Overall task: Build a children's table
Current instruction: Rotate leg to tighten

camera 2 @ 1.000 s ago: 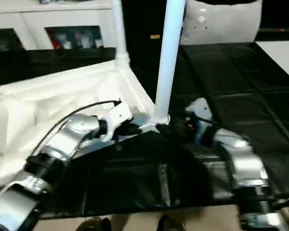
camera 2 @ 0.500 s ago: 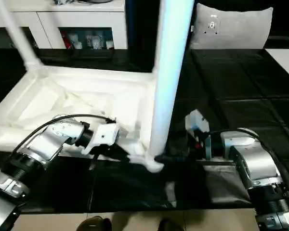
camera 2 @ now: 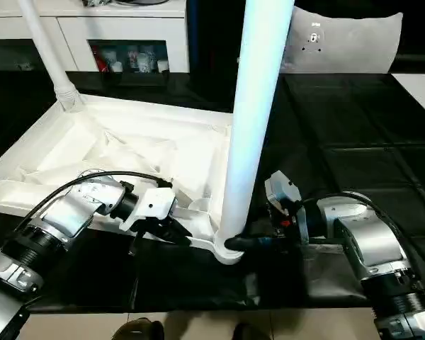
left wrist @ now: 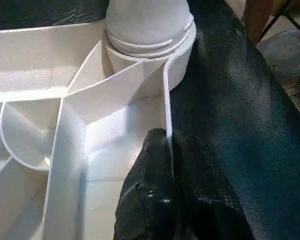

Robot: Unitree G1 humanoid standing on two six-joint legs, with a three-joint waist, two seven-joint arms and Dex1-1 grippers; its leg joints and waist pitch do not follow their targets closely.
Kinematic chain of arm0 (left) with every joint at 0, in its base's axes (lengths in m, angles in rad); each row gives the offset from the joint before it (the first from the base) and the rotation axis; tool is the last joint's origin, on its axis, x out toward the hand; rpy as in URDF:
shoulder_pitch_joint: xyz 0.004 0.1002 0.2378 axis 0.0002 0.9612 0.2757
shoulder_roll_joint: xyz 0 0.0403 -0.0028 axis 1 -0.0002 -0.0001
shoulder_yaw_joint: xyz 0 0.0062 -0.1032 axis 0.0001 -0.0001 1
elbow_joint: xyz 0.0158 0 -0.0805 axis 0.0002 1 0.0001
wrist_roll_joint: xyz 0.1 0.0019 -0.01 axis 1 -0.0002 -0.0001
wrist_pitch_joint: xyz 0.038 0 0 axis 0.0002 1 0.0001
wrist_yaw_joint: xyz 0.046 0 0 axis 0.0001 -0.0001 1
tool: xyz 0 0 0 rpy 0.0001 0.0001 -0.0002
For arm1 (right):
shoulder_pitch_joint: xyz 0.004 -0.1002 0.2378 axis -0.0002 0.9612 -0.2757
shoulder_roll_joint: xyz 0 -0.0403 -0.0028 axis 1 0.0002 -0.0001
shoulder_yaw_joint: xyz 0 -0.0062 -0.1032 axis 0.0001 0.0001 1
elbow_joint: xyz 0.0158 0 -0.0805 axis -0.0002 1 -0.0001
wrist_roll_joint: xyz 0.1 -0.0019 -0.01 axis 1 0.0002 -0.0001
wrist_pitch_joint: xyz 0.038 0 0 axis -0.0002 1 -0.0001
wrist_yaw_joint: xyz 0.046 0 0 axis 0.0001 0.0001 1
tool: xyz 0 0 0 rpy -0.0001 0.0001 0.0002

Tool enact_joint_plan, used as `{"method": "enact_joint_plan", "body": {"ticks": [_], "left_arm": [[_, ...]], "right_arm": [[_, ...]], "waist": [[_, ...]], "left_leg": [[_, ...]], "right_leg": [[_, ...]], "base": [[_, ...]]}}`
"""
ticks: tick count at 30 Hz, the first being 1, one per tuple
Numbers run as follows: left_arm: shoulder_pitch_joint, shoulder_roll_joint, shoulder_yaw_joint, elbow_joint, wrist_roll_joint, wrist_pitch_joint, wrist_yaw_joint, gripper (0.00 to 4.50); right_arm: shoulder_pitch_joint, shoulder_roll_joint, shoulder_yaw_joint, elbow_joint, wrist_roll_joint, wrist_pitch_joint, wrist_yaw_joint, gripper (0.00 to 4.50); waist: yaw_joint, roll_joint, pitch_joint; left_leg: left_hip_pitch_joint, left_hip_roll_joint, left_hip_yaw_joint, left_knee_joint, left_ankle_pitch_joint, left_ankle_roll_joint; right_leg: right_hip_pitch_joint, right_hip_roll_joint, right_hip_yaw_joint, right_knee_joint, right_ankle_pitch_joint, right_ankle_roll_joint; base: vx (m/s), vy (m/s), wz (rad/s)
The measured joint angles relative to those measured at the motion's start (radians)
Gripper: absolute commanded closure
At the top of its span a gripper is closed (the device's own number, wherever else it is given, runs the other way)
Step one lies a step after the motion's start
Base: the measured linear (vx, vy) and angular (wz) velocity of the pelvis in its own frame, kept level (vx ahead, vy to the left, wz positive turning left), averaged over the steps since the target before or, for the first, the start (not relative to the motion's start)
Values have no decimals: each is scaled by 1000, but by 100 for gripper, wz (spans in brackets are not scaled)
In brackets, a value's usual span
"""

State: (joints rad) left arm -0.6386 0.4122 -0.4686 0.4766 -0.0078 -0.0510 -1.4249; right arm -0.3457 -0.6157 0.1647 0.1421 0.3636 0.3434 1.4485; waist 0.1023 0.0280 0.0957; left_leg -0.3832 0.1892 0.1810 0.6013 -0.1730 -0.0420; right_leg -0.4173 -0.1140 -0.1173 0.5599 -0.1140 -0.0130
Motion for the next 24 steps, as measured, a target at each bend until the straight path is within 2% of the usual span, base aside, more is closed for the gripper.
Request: {"method": "enact_joint_plan", "body": {"ticks": [4, 6, 8, 10, 13, 14, 16, 18, 21, 22, 23, 24], "left_arm": [[17, -16, 21, -18, -14, 73, 26, 450], [22, -21, 37, -25, -15, 122, 63, 450], [22, -29, 61, -27, -4, 173, 123, 450], [22, -50, 82, -33, 7, 239, 199, 450], [20, -123, 125, -37, 28, 354, 352, 450], [19, -153, 137, -37, 36, 386, 398, 450], [10, -212, 153, -30, 47, 443, 504, 450], [-12, -272, 170, 12, 57, 467, 613, 450], [-51, -343, 180, 76, 85, 468, 751, 450], [-57, -359, 180, 86, 90, 468, 778, 450], [-60, -371, 181, 92, 93, 468, 799, 450], [-60, -383, 185, 94, 95, 468, 818, 450]], "right_arm": [[33, 15, -24, -31, 6, 28, -48, 241], [41, 45, -41, -37, 7, 47, -115, 246], [38, 85, -59, -38, -13, 53, -211, 247], [34, 139, -89, -34, -38, 70, -333, 250], [9, 243, -142, 2, -83, 88, -544, 254], [-3, 272, -154, 15, -97, 89, -606, 255], [-29, 333, -174, 43, -128, 92, -747, 255], [-68, 399, -195, 87, -158, 92, -892, 255], [-119, 466, -208, 146, -210, 63, -1061, 255], [-124, 475, -208, 158, -223, 44, -1089, 221], [-124, 483, -208, 171, -232, 17, -1110, 221], [-124, 497, -213, 182, -242, -9, -1135, 201]], "waist": [[1, 0, 0], [-6, 0, 0], [-17, -1, 0], [-36, -1, 0], [-75, 0, 0], [-83, 1, 0], [-104, 3, 0], [-122, 5, 1], [-130, 8, 3], [-130, 9, 4], [-129, 9, 4], [-129, 10, 5]], "left_leg": [[0, 0, 0, 0, 0, 0], [1, 0, 0, 0, 0, 0], [2, 0, 0, 0, 1, -1], [3, 0, -1, 0, 1, -2], [3, 0, -6, 1, 1, -2], [2, 0, -9, 0, 1, -2], [1, 4, -16, 0, 1, -2], [1, 5, -22, 0, 1, -2], [1, 4, -24, -1, 1, -2], [1, 3, -24, -2, 1, -2], [2, 2, -24, -2, 1, -2], [1, 2, -23, -3, 1, -2]], "right_leg": [[0, 0, 0, 0, 0, 0], [0, 0, 0, 0, 0, 0], [0, 0, 0, 0, 0, 0], [0, 0, -2, -2, -1, 1], [2, 0, -9, -12, -1, 2], [4, 1, -14, -19, -1, 2], [12, 0, -34, -37, -1, 2], [18, 1, -41, -46, -1, 2], [20, 1, -41, -51, -1, 2], [20, 1, -41, -51, -1, 2], [20, 0, -42, -52, -1, 2], [19, -1, -45, -53, -1, 2]], "base": [[0, 0, 0], [0, 0, 0], [0, 0, 0], [0, 0, 0], [0, 0, 0], [0, 0, 0], [0, 0, 0], [0, 0, 0], [0, 0, 0], [0, 0, 0], [0, 0, 0], [0, 0, 0]]}}
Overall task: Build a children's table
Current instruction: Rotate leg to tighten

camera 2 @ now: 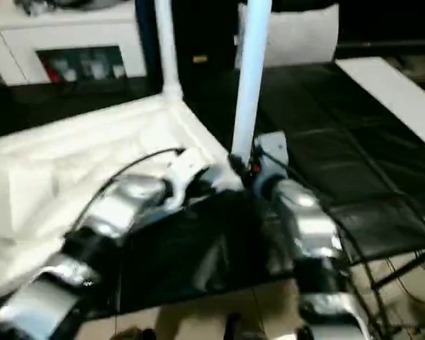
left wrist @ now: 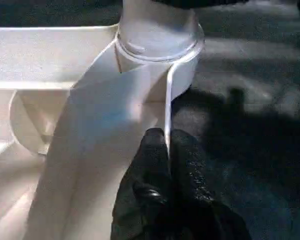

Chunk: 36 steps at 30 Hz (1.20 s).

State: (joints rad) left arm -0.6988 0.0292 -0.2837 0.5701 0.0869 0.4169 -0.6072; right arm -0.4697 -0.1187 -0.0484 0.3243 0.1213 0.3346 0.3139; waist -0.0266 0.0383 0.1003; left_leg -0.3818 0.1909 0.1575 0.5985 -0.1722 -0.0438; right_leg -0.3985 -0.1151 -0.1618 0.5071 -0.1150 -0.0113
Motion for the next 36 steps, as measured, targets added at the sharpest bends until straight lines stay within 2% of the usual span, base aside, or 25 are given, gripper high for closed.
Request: {"method": "enact_joint_plan", "body": {"ticks": [3, 6, 11, 14, 15, 18, 19, 22, 28, 30, 31, 36], "left_arm": [[-1, -14, 3, -1, 3, 0, 15, 450], [-1, -13, 2, -4, 2, -5, 11, 450], [0, 15, -8, -8, -4, -40, -25, 450], [12, 59, -29, -29, -5, -83, -87, 450], [17, 76, -31, -37, -4, -101, -107, 450], [22, 120, -39, -47, -5, -134, -167, 450], [23, 135, -41, -49, -6, -148, -190, 450], [36, 189, -51, -56, -18, -203, -274, 450], [59, 296, -88, -65, -47, -340, -485, 450], [59, 320, -109, -68, -51, -383, -551, 450], [60, 331, -119, -68, -53, -399, -580, 450], [60, 379, -152, -73, -73, -461, -712, 450]], "right_arm": [[1, 34, -21, 1, -1, -25, -34, 166], [3, 31, -23, -1, 7, -34, -20, 141], [14, -28, -12, -15, 29, -41, 75, 94], [49, -107, 10, -55, 46, -43, 198, 65], [55, -133, 16, -61, 53, -41, 248, 56], [72, -188, 29, -86, 82, -39, 353, 41], [72, -214, 38, -88, 86, -39, 392, 21], [73, -295, 41, -90, 110, -40, 505, 2], [86, -408, 62, -132, 158, -41, 732, 2], [93, -439, 84, -159, 186, -41, 824, 2], [96, -450, 99, -168, 198, -41, 862, 29], [99, -499, 155, -173, 231, -21, 1019, 63]], "waist": [[0, 1, 0], [-1, 2, 0], [10, 1, 0], [26, -1, -1], [31, -2, -1], [55, -1, -1], [62, -1, -1], [75, -1, -1], [98, -2, -2], [115, -2, -2], [118, -2, -2], [122, -4, -2]], "left_leg": [[-2, 0, -1, 0, 0, 0], [-3, -2, 0, 0, 0, 0], [-5, -4, 3, -1, -2, -2], [-4, -10, 7, 0, -7, -3], [-4, -9, 7, 0, -7, -5], [-4, -2, 7, -4, -7, -4], [-4, 1, 7, -4, -7, -4], [-4, 4, 8, -3, -6, -3], [-2, 5, 11, -2, -7, -6], [-1, 5, 12, 0, -7, -6], [0, 5, 12, 1, -7, -6], [4, 3, 15, 3, -7, -6]], "right_leg": [[0, -10, -17, -1, 0, 0], [-1, -10, -13, 0, 0, 0], [-7, -10, -4, 7, 7, -6], [-18, -11, 12, 30, 12, -9], [-22, -12, 13, 37, 13, -10], [-25, -5, 11, 41, 13, -9], [-27, -3, 11, 41, 13, -10], [-29, 1, 12, 43, 13, -12], [-28, 1, 16, 43, 12, -11], [-26, 1, 18, 43, 12, -11], [-25, 1, 19, 43, 12, -10], [-19, 1, 27, 42, 11, -9]], "base": [[0, 0, 0], [0, 0, 0], [0, 0, 0], [0, 0, 0], [0, 0, 0], [22, -57, -2], [0, 0, 0], [0, 0, 0], [0, 0, 0], [0, 0, 0], [0, 0, 0], [0, 0, 0]]}}
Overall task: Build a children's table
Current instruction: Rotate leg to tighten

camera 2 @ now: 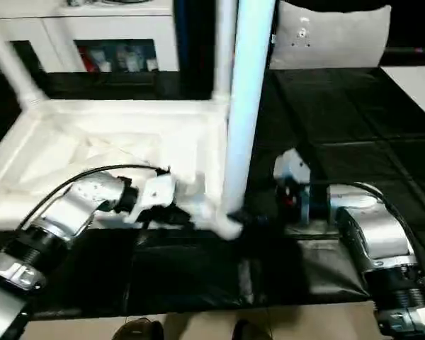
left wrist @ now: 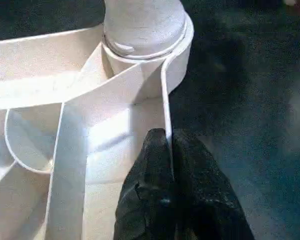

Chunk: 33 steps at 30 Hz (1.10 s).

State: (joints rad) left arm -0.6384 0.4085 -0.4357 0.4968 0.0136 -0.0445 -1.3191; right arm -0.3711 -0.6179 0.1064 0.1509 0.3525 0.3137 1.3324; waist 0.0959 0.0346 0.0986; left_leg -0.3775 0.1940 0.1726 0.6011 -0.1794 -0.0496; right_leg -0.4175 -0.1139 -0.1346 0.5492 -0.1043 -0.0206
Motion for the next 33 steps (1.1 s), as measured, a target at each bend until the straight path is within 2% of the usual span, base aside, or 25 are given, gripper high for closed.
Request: {"method": "enact_joint_plan", "body": {"ticks": [3, 5, 7, 9, 22, 25, 29, 33], "left_arm": [[0, 12, -13, -6, -10, -13, -52, 450], [0, 13, -21, -11, -12, -14, -68, 450], [0, 10, -29, -13, -15, -14, -73, 450], [0, 7, -34, -14, -17, -17, -74, 450], [2, 2, -33, -13, -20, -17, -74, 450], [11, -8, -17, -33, -22, 42, -51, 450], [18, -28, 19, -41, -14, 145, 46, 450], [19, -114, 89, -44, 12, 311, 253, 450]], "right_arm": [[0, -15, 22, 0, 3, 21, 52, 85], [0, -15, 32, 0, 4, 28, 69, 94], [0, -14, 51, 0, 3, 28, 75, 123], [0, -14, 59, 0, 3, 27, 76, 128], [5, -5, 65, 0, 7, 31, 90, 243], [25, 18, 42, -18, 15, 63, 41, 252], [35, 77, 0, -30, 12, 115, -113, 255], [12, 231, -70, 12, -58, 123, -417, 258]], "waist": [[0, -2, 0], [0, -3, -1], [0, -5, -1], [-1, -5, -2], [-1, -6, -2], [-4, -6, -2], [-14, -6, -2], [-68, -8, -2]], "left_leg": [[2, -3, 2, 0, 0, 0], [3, -3, 3, 0, 0, 0], [3, -4, 4, 0, 0, 0], [3, -4, 5, 1, 0, 0], [3, -4, 5, 0, 0, 0], [4, -4, 5, 0, 0, 0], [7, -4, 5, 0, 0, 0], [8, -4, 2, 1, 1, -1]], "right_leg": [[0, 1, 9, 0, 0, 1], [1, 1, 11, 0, -1, 2], [1, 1, 13, 0, -2, 3], [2, 1, 14, 0, -2, 3], [2, 1, 14, 0, -2, 4], [3, 1, 14, 0, -2, 4], [3, 1, 13, -1, -3, 4], [5, 1, 5, -12, -3, 5]], "base": [[0, 0, 0], [0, 0, 0], [0, 0, 0], [0, 0, 0], [0, 0, 0], [0, 0, 0], [0, 0, 0], [0, 0, 0]]}}
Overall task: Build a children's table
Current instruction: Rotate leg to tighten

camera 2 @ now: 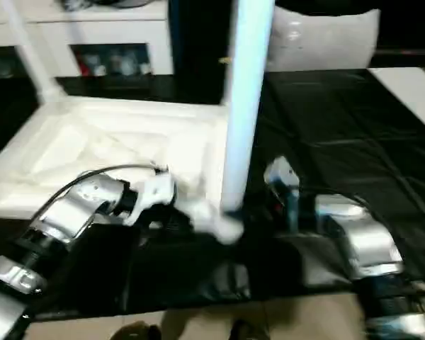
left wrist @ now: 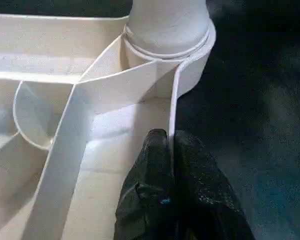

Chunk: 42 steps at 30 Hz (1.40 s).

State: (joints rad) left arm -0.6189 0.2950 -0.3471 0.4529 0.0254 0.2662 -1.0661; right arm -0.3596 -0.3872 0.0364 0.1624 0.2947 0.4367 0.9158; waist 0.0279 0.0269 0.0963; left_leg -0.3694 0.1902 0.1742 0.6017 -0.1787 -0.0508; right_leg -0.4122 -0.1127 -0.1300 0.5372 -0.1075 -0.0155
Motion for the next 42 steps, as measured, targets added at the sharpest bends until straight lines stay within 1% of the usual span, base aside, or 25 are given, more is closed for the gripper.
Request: {"method": "enact_joint_plan", "body": {"ticks": [2, 3, 5, 6, 8, 9, 10, 11, 13, 14, 16, 17, 19, 21, 22, 23, 24, 26, 29, 30, 32, 34, 36, 38, 42], "left_arm": [[-1, -55, 25, 4, 3, 61, 90, 450], [-13, -101, 44, 19, 10, 101, 172, 450], [-22, -137, 53, 33, 8, 122, 227, 450], [-31, -175, 68, 58, 9, 131, 289, 450], [-54, -211, 76, 89, 10, 143, 362, 450], [-61, -228, 82, 98, 10, 149, 399, 450], [-61, -236, 86, 99, 11, 149, 421, 450], [-63, -248, 88, 99, 18, 151, 444, 450], [-66, -269, 89, 99, 32, 154, 481, 450], [-68, -273, 89, 99, 35, 154, 485, 450], [-71, -275, 89, 99, 37, 156, 488, 450], [-74, -276, 89, 97, 39, 161, 492, 450], [-79, -275, 88, 89, 45, 165, 493, 450], [-83, -264, 83, 84, 44, 163, 485, 450], [-84, -259, 78, 83, 43, 157, 479, 450], [-84, -255, 73, 83, 43, 148, 473, 450], [-85, -244, 66, 82, 42, 133, 456, 450], [-86, -225, 59, 82, 43, 111, 432, 450], [-83, -181, 50, 85, 43, 65, 366, 450], [-78, -157, 44, 85, 42, 41, 330, 450], [-70, -116, 35, 85, 42, 6, 277, 450], [-64, -78, 28, 89, 43, -34, 220, 450], [-57, -31, 8, 89, 32, -92, 127, 450], [-51, -7, -4, 89, 20, -128, 65, 450], [-40, 49, -38, 71, 1, -197, -88, 450]], "right_arm": [[-32, 57, -27, 42, -24, 1, -115, 259], [-71, 108, -47, 86, -43, 7, -220, 259], [-95, 133, -54, 107, -54, 9, -298, 259], [-118, 162, -67, 137, -67, 5, -363, 259], [-148, 186, -70, 169, -88, -10, -437, 259], [-157, 196, -70, 183, -97, -28, -469, 203], [-163, 202, -70, 196, -99, -47, -487, 189], [-167, 215, -70, 211, -107, -69, -508, 189], [-174, 239, -80, 232, -115, -106, -545, 169], [-174, 241, -82, 236, -117, -114, -550, 169], [-175, 244, -83, 236, -119, -120, -553, 147], [-176, 254, -87, 236, -122, -125, -561, 141], [-176, 254, -87, 231, -130, -144, -565, 123], [-158, 229, -86, 212, -129, -162, -533, 104], [-150, 220, -83, 204, -128, -168, -515, 99], [-145, 206, -80, 200, -126, -172, -494, 80], [-139, 179, -76, 191, -116, -176, -460, 80], [-119, 138, -71, 172, -97, -177, -395, 59], [-85, 62, -71, 150, -67, -178, -275, 30], [-71, 26, -70, 140, -60, -178, -223, 22], [-56, -21, -70, 122, -50, -178, -146, 6], [-41, -65, -69, 100, -36, -178, -71, 6], [-17, -120, -53, 74, -11, -176, 30, 6], [-9, -144, -44, 72, -2, -169, 82, 6], [7, -193, 9, 34, 27, -140, 213, 6]], "waist": [[-24, 1, 0], [-43, 3, 1], [-57, 6, 2], [-63, 5, 2], [-69, 5, 2], [-69, 7, 3], [-69, 9, 4], [-71, 9, 3], [-74, 10, 3], [-74, 10, 3], [-74, 11, 3], [-73, 10, 3], [-62, 10, 2], [-42, 9, 2], [-35, 9, 2], [-27, 9, 2], [-19, 9, 2], [-11, 9, 2], [-2, 9, 2], [4, 9, 2], [10, 9, 2], [15, 9, 2], [23, 9, 2], [31, 9, 2], [49, 9, 2]], "left_leg": [[0, 1, -4, 1, 0, 0], [-1, 6, -8, 1, 0, 0], [-3, 12, -10, 0, 0, 0], [-2, 13, -10, 1, -1, -1], [0, 9, -8, 0, -1, -1], [0, 7, -9, -2, -2, -2], [-1, 4, -9, -3, -2, -2], [-2, 4, -11, -3, -2, -2], [-5, 5, -14, -3, -2, -2], [-6, 4, -14, -3, -2, -2], [-8, 2, -15, -3, -3, -2], [-10, 1, -15, -3, -4, -1], [-16, -1, -14, 0, -6, 0], [-17, -4, -13, 1, -6, 2], [-17, -4, -13, 1, -6, 2], [-17, -4, -12, 1, -6, 1], [-18, -2, -12, -1, -6, 1], [-20, 2, -11, -1, -6, 1], [-20, 6, -9, 0, -6, 1], [-19, 6, -7, 0, -6, 1], [-16, 9, -6, 1, -6, 1], [-14, 11, -6, 2, -5, 0], [-13, 11, -6, 2, -6, -1], [-13, 11, -6, 2, -8, -4], [-14, 12, -4, 4, -8, -6]], "right_leg": [[5, -1, -11, -10, 0, 0], [10, -2, -28, -25, 0, 0], [16, -3, -41, -35, 0, 0], [17, -3, -42, -34, 0, 0], [14, -8, -43, -29, 0, 0], [13, -11, -50, -30, 0, 0], [13, -13, -53, -30, 0, 0], [12, -13, -55, -30, 0, 0], [11, -13, -53, -30, 0, 0], [10, -13, -51, -30, 0, 0], [9, -13, -47, -29, 0, -1], [7, -13, -44, -27, 1, -2], [0, -14, -40, -19, 9, -11], [-10, -14, -31, -4, 15, -16], [-12, -14, -28, 2, 14, -15], [-15, -14, -27, 6, 12, -11], [-21, -12, -26, 9, 11, -10], [-25, -8, -26, 12, 10, -10], [-28, -4, -23, 17, 8, -13], [-27, -4, -23, 19, 7, -14], [-27, -1, -22, 19, 5, -10], [-25, 1, -22, 19, 6, -11], [-24, 1, -22, 19, 6, -11], [-23, 1, -22, 18, 6, -11], [-22, 0, -18, 18, 6, -11]], "base": [[0, 0, 0], [0, 0, 0], [0, 0, 0], [0, 0, 0], [0, 0, 0], [0, 0, 0], [0, 0, 0], [0, 0, 0], [0, 0, 0], [0, 0, 0], [0, 0, 0], [55, 11, 7], [0, 0, 0], [0, 0, 0], [0, 0, 0], [0, 0, 0], [0, 0, 0], [0, 0, 0], [0, 0, 0], [0, 0, 0], [0, 0, 0], [0, 0, 0], [0, 0, 0], [0, 0, 0], [0, 0, 0]]}}
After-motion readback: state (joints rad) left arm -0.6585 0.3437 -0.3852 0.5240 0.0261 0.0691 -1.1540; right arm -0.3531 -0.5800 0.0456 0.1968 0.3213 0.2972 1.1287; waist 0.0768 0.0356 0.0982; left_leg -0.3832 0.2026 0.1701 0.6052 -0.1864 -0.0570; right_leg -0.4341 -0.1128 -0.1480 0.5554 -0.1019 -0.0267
